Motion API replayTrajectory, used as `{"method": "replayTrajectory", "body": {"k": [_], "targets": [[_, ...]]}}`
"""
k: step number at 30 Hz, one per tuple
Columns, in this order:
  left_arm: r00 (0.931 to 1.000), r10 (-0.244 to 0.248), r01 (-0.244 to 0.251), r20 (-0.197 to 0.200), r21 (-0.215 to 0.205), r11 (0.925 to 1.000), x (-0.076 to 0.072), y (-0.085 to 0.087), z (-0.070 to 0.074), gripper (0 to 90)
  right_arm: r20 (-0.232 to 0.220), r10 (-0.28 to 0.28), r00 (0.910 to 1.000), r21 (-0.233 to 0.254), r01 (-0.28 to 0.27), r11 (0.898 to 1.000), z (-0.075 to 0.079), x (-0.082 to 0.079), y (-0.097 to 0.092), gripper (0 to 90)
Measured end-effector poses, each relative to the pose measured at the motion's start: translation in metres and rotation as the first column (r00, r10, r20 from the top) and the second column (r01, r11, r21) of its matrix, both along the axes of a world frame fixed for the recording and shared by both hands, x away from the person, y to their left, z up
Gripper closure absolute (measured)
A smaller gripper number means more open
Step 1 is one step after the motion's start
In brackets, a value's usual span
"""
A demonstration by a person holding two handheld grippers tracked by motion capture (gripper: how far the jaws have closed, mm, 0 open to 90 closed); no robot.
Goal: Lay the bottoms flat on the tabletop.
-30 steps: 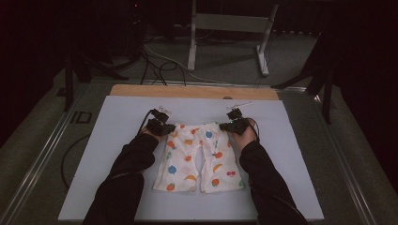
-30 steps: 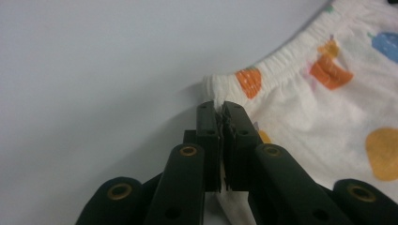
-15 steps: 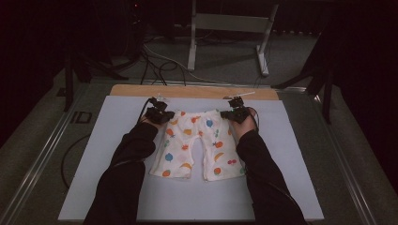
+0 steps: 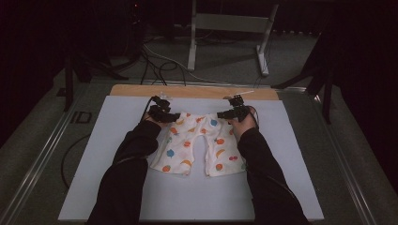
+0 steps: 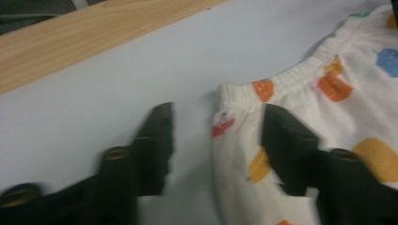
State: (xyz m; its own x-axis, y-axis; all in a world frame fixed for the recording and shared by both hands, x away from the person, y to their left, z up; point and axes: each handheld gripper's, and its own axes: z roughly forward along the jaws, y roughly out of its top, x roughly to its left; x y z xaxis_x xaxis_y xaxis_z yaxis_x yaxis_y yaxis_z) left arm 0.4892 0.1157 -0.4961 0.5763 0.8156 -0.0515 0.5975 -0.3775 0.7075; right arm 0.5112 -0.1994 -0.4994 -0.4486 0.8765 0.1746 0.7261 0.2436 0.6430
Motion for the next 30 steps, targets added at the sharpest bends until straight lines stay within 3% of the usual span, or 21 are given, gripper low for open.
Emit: {"method": "replayTrajectory", "body": {"k": [4, 10, 15, 21, 30], "targets": [[0.9995, -0.031, 0.031, -0.001, -0.032, 0.9990, -0.006, -0.005, 0.006, 16.4, 0.026, 0.029, 0.9992, 0.036, -0.030, 0.999, 0.011, -0.006, -0.001, 13.2], [0.9972, -0.075, 0.075, 0.005, -0.083, 0.9937, -0.017, -0.005, 0.018, 1.2, 0.055, 0.058, 0.9968, 0.072, -0.062, 0.995, 0.022, -0.017, -0.003, 10.8], [0.9930, -0.117, 0.118, 0.012, -0.114, 0.9865, -0.030, -0.003, 0.030, 0.2, 0.054, 0.081, 0.9953, 0.074, -0.085, 0.994, 0.028, -0.023, -0.002, 10.8], [0.9856, -0.166, 0.169, 0.032, -0.109, 0.9796, -0.046, 0.005, 0.044, 0.1, 0.076, 0.134, 0.9881, 0.064, -0.139, 0.988, 0.041, -0.036, 0.004, 11.0], [0.9757, -0.212, 0.218, 0.055, -0.123, 0.9682, -0.072, 0.017, 0.056, 0.0, 0.068, 0.239, 0.9686, 0.114, -0.245, 0.963, 0.051, -0.061, 0.014, 11.0]]}}
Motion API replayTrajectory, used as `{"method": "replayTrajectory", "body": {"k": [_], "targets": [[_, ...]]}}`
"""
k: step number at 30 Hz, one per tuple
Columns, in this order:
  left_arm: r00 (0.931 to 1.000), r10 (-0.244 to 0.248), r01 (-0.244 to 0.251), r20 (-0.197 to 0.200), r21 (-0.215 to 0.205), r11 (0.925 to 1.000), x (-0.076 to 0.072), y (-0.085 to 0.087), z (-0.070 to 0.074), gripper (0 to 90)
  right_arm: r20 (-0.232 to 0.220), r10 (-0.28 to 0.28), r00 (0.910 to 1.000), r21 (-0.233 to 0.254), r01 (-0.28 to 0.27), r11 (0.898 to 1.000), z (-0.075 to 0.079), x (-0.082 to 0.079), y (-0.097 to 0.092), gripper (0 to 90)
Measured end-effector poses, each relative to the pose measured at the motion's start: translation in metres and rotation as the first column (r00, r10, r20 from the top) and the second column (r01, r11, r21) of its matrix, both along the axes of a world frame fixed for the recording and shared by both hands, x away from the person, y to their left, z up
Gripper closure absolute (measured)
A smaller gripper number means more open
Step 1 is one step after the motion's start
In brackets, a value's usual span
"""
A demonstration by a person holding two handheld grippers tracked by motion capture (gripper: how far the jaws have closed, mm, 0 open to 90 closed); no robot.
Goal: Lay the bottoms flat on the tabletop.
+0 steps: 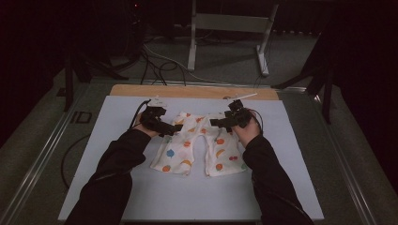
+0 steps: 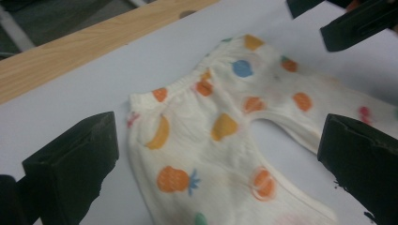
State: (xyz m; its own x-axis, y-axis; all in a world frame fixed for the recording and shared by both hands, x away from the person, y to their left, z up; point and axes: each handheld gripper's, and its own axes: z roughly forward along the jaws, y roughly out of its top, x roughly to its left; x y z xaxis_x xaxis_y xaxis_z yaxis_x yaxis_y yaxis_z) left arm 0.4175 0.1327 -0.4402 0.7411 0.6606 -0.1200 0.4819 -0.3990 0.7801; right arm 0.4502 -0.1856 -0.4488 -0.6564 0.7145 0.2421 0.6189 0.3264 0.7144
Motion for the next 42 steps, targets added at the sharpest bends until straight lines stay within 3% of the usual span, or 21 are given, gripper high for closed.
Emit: {"method": "replayTrajectory", "body": {"k": [5, 12, 17, 18, 21, 26, 29, 31, 32, 33, 39, 42], "targets": [[0.9999, -0.010, 0.010, 0.008, -0.011, 0.9999, -0.014, 0.009, -0.001, 0.0, 0.034, 0.033, 0.9989, 0.013, -0.034, 0.999, 0.000, -0.015, 0.003, 10.9], [0.9993, -0.036, 0.036, 0.008, -0.003, 0.9993, -0.034, 0.017, -0.010, 0.0, 0.065, 0.101, 0.9927, -0.020, -0.100, 0.995, -0.011, -0.041, 0.008, 11.1], [0.9980, -0.061, 0.061, 0.016, 0.002, 0.9982, -0.052, 0.022, -0.016, 0.0, 0.067, 0.147, 0.9868, -0.061, -0.143, 0.988, -0.020, -0.060, 0.010, 10.4], [0.9979, -0.064, 0.064, 0.014, 0.000, 0.9980, -0.054, 0.023, -0.017, 0.0, 0.052, 0.167, 0.9845, -0.056, -0.164, 0.985, -0.022, -0.064, 0.010, 10.4], [0.9972, -0.074, 0.074, 0.011, 0.001, 0.9973, -0.065, 0.026, -0.022, 0.0, 0.064, 0.186, 0.9805, -0.040, -0.183, 0.982, -0.024, -0.075, 0.008, 10.3], [0.9948, -0.101, 0.101, 0.010, 0.023, 0.9946, -0.084, 0.029, -0.030, 0.0, 0.075, 0.197, 0.9776, -0.005, -0.197, 0.980, -0.027, -0.093, 0.005, 10.3], [0.9930, -0.118, 0.118, 0.002, 0.039, 0.9922, -0.097, 0.031, -0.037, 0.0, 0.107, 0.214, 0.9709, 0.007, -0.216, 0.976, -0.033, -0.111, 0.000, 10.3], [0.9925, -0.122, 0.122, 0.003, 0.039, 0.9917, -0.102, 0.033, -0.039, 0.0, 0.119, 0.217, 0.9690, 0.008, -0.219, 0.976, -0.035, -0.115, -0.002, 10.3], [0.9914, -0.131, 0.131, -0.007, 0.024, 0.9911, -0.112, 0.036, -0.044, 0.0, 0.125, 0.216, 0.9684, 0.010, -0.219, 0.976, -0.036, -0.120, -0.005, 10.3], [0.9913, -0.131, 0.131, -0.003, 0.022, 0.9911, -0.117, 0.037, -0.045, 0.0, 0.124, 0.230, 0.9654, 0.001, -0.232, 0.973, -0.038, -0.128, -0.008, 10.3], [0.9918, -0.128, 0.128, -0.008, 0.024, 0.9915, -0.140, 0.049, -0.054, 0.0, 0.137, 0.249, 0.9589, -0.043, -0.245, 0.969, -0.041, -0.146, -0.020, 10.2], [0.9923, -0.122, 0.122, -0.021, 0.029, 0.9921, -0.147, 0.058, -0.057, 0.0, 0.133, 0.250, 0.9591, -0.029, -0.248, 0.968, -0.041, -0.154, -0.026, 10.1]]}}
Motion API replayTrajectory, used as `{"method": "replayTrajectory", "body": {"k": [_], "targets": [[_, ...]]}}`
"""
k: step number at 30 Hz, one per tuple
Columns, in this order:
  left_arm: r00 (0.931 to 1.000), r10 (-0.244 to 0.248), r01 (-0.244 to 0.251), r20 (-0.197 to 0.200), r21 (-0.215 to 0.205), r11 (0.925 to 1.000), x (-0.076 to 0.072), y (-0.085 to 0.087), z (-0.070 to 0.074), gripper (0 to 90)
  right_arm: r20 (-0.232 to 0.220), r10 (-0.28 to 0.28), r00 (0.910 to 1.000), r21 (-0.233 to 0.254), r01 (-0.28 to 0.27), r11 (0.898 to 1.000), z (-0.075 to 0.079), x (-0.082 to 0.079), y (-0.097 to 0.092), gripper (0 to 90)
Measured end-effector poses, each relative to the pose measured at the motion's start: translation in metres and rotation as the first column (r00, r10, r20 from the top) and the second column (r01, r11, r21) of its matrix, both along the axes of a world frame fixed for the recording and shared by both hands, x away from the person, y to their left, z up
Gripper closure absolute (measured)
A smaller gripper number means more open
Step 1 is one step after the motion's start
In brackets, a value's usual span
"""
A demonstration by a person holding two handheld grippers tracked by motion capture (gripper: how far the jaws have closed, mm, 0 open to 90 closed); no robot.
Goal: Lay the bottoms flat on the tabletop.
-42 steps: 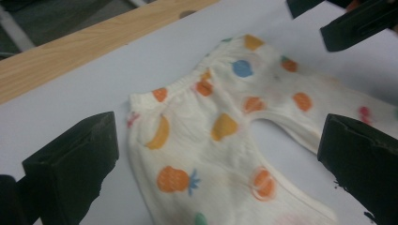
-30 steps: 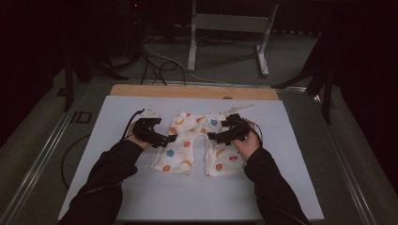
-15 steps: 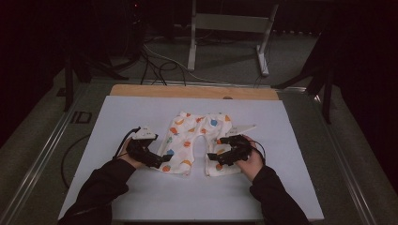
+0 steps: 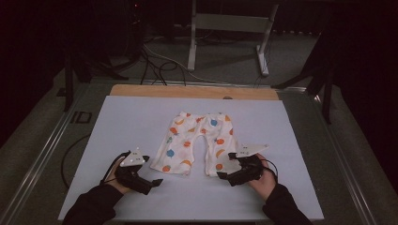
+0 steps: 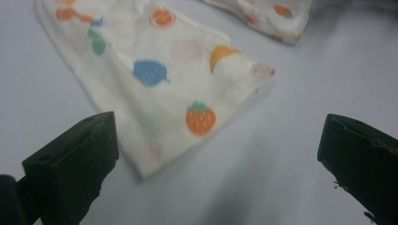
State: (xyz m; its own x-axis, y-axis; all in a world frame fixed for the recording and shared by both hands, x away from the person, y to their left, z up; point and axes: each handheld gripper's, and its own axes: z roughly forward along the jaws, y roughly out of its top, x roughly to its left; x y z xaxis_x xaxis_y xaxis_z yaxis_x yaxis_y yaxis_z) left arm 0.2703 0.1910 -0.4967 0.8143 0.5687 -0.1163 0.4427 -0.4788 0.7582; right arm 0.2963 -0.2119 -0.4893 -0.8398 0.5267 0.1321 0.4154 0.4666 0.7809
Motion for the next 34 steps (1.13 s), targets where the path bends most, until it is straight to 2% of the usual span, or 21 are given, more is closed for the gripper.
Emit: {"method": "replayTrajectory", "body": {"k": [4, 7, 12, 14, 16, 19, 20, 21, 23, 28, 32, 34], "targets": [[0.9998, 0.018, -0.018, 0.001, -0.001, 0.9998, -0.011, 0.011, 0.000, 0.0, 0.008, -0.020, 0.9998, -0.021, 0.020, 1.000, -0.003, -0.012, -0.009, 10.1], [0.9996, 0.028, -0.028, 0.000, 0.009, 0.9996, -0.021, 0.017, -0.001, 0.0, -0.006, -0.030, 0.9995, -0.019, 0.029, 0.999, -0.008, -0.018, -0.019, 10.1], [0.9995, 0.032, -0.032, -0.003, 0.021, 0.9993, -0.035, 0.025, -0.004, 0.0, 0.003, -0.059, 0.9982, -0.017, 0.059, 0.998, -0.010, -0.031, -0.037, 10.1], [0.9992, 0.039, -0.039, 0.002, 0.032, 0.9987, -0.037, 0.028, -0.005, 0.0, 0.002, -0.079, 0.9969, -0.029, 0.079, 0.996, -0.011, -0.035, -0.045, 10.1], [0.9988, 0.050, -0.049, -0.003, 0.039, 0.9980, -0.038, 0.032, -0.006, 0.0, -0.005, -0.112, 0.9937, -0.018, 0.112, 0.994, -0.013, -0.039, -0.053, 10.1], [0.9985, 0.054, -0.054, 0.001, 0.034, 0.9979, -0.039, 0.035, -0.006, 0.0, -0.001, -0.143, 0.9897, -0.022, 0.143, 0.989, -0.014, -0.041, -0.061, 10.1], [0.9966, 0.083, -0.083, 0.002, 0.038, 0.9959, -0.037, 0.037, -0.007, 0.0, -0.008, -0.161, 0.9869, -0.023, 0.161, 0.987, -0.014, -0.041, -0.064, 10.1], [0.9944, 0.105, -0.105, -0.002, 0.038, 0.9937, -0.036, 0.037, -0.007, 0.0, -0.001, -0.210, 0.9777, -0.021, 0.210, 0.977, -0.014, -0.039, -0.069, 10.3], [0.9920, 0.126, -0.126, -0.001, 0.038, 0.9913, -0.034, 0.039, -0.007, 0.0, 0.001, -0.227, 0.9740, -0.021, 0.227, 0.974, -0.015, -0.037, -0.071, 10.3], [0.9848, 0.169, -0.170, 0.039, 0.015, 0.9854, -0.034, 0.040, -0.006, 0.0, -0.024, -0.212, 0.9769, -0.040, 0.211, 0.977, -0.021, -0.034, -0.067, 10.4], [0.9717, 0.215, -0.218, 0.096, 0.018, 0.9758, -0.035, 0.037, -0.004, 0.0, -0.017, -0.196, 0.9804, -0.052, 0.195, 0.979, -0.021, -0.034, -0.062, 10.4], [0.9670, 0.224, -0.227, 0.122, 0.014, 0.9738, -0.036, 0.036, -0.002, 0.0, -0.016, -0.195, 0.9806, -0.039, 0.195, 0.980, -0.020, -0.034, -0.060, 10.4]]}}
